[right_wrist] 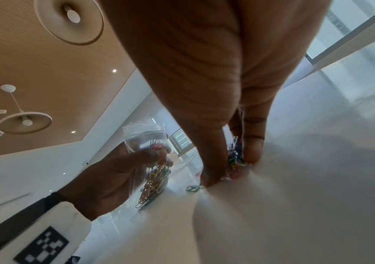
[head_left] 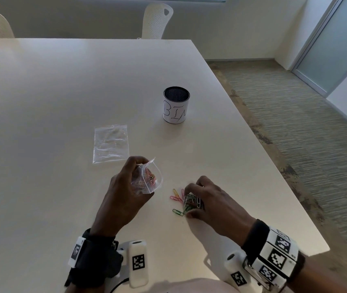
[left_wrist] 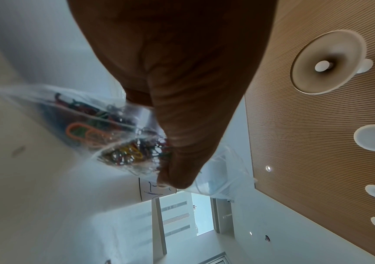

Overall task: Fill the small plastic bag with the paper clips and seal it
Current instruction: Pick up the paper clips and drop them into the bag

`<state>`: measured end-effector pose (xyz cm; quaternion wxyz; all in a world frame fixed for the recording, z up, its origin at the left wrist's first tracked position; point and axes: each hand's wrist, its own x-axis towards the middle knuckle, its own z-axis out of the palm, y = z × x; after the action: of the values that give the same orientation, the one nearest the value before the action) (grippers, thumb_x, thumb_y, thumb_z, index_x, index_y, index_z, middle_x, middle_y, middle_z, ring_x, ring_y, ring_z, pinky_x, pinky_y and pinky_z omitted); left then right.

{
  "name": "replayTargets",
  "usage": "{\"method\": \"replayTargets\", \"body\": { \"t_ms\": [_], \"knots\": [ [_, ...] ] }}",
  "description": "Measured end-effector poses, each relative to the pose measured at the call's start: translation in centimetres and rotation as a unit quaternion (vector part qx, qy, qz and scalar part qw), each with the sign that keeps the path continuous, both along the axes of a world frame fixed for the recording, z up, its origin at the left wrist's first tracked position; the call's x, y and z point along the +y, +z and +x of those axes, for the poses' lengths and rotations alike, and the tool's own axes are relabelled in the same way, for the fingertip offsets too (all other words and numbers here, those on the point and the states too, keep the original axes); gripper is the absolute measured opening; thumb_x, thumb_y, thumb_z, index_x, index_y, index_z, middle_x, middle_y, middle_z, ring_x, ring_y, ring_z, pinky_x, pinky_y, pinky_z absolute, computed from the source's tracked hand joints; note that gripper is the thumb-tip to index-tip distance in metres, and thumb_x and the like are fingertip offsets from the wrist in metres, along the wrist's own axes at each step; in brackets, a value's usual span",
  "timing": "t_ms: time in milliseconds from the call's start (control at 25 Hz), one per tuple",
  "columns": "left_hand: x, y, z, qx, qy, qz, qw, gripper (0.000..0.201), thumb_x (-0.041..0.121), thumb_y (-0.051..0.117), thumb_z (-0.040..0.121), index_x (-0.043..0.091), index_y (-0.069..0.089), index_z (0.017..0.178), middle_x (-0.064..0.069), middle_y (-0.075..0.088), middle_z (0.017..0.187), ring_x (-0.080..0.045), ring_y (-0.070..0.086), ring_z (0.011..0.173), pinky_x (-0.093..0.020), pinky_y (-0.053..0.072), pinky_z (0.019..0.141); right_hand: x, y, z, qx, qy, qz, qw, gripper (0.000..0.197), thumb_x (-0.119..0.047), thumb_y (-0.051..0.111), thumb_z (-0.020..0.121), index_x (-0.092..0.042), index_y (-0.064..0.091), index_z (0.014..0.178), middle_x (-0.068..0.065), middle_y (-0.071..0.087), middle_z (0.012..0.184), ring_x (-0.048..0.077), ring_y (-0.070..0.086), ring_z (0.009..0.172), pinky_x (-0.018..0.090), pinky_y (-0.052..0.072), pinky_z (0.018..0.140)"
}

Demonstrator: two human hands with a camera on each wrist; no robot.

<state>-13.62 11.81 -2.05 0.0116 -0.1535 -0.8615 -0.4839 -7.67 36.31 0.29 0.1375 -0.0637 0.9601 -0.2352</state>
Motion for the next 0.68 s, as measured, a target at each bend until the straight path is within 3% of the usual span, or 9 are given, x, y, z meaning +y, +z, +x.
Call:
{"method": "replayTargets", "body": {
  "t_ms": [120,280,400,480,560,680],
  "knots": [
    [0.0,0.0,0.1,0.003,0.002,0.003,1.000,0.062,0.008,0.089,0.078,0.035,0.053,0.120,0.007,0.075,0.098,-0.011,0.073,0.087,-0.020,0.059,0.071,-0.4,-0.2,-0.8,0.033,0.002,-0.004,0.999,0.021,-0.024,0.073,0.095,-0.022,0.069,0.115,-0.003,0.056,0.112,0.015,0.056,0.086,0.019,0.037,0.075],
    [-0.1,0.0,0.1,0.000,0.002,0.007,1.000,0.062,0.007,0.089,0.078,0.034,0.053,0.121,0.009,0.074,0.099,-0.010,0.073,0.088,-0.019,0.059,0.072,-0.4,0.0,-2.1,0.057,0.000,-0.017,0.998,0.010,-0.014,0.071,0.095,-0.017,0.079,0.099,-0.001,0.067,0.106,0.016,0.067,0.087,0.024,0.052,0.077],
    [-0.1,-0.1,0.1,-0.002,0.002,0.014,1.000,0.062,0.007,0.089,0.078,0.033,0.054,0.121,0.011,0.075,0.100,-0.008,0.073,0.090,-0.015,0.057,0.071,0.5,0.2,-2.9,0.061,-0.010,-0.041,0.997,0.008,-0.013,0.077,0.092,-0.016,0.083,0.097,-0.003,0.075,0.099,0.008,0.069,0.081,0.009,0.050,0.072],
    [0.0,-0.2,0.0,-0.003,0.001,0.016,1.000,0.062,0.007,0.090,0.078,0.031,0.054,0.122,0.011,0.074,0.100,-0.007,0.073,0.090,-0.014,0.057,0.071,1.0,0.9,-3.3,0.044,-0.044,-0.095,0.994,0.009,-0.012,0.082,0.087,-0.016,0.084,0.096,-0.006,0.078,0.093,0.003,0.071,0.079,0.007,0.050,0.073],
    [0.0,-0.1,0.1,-0.002,0.000,0.019,1.000,0.062,0.008,0.091,0.077,0.031,0.054,0.122,0.012,0.074,0.100,-0.007,0.073,0.089,-0.013,0.056,0.070,1.1,2.3,-3.7,0.023,-0.077,-0.178,0.981,0.011,-0.009,0.085,0.084,-0.015,0.085,0.092,-0.005,0.081,0.088,0.002,0.075,0.080,0.013,0.057,0.077],
    [0.1,0.0,0.0,-0.001,-0.005,0.020,1.000,0.061,0.011,0.091,0.078,0.031,0.054,0.122,0.013,0.073,0.100,-0.005,0.072,0.090,-0.013,0.057,0.070,-0.3,5.3,-4.1,0.042,-0.069,-0.269,0.960,0.010,-0.005,0.085,0.083,-0.011,0.084,0.091,0.002,0.082,0.085,0.016,0.078,0.081,0.025,0.064,0.080]
  ]
}}
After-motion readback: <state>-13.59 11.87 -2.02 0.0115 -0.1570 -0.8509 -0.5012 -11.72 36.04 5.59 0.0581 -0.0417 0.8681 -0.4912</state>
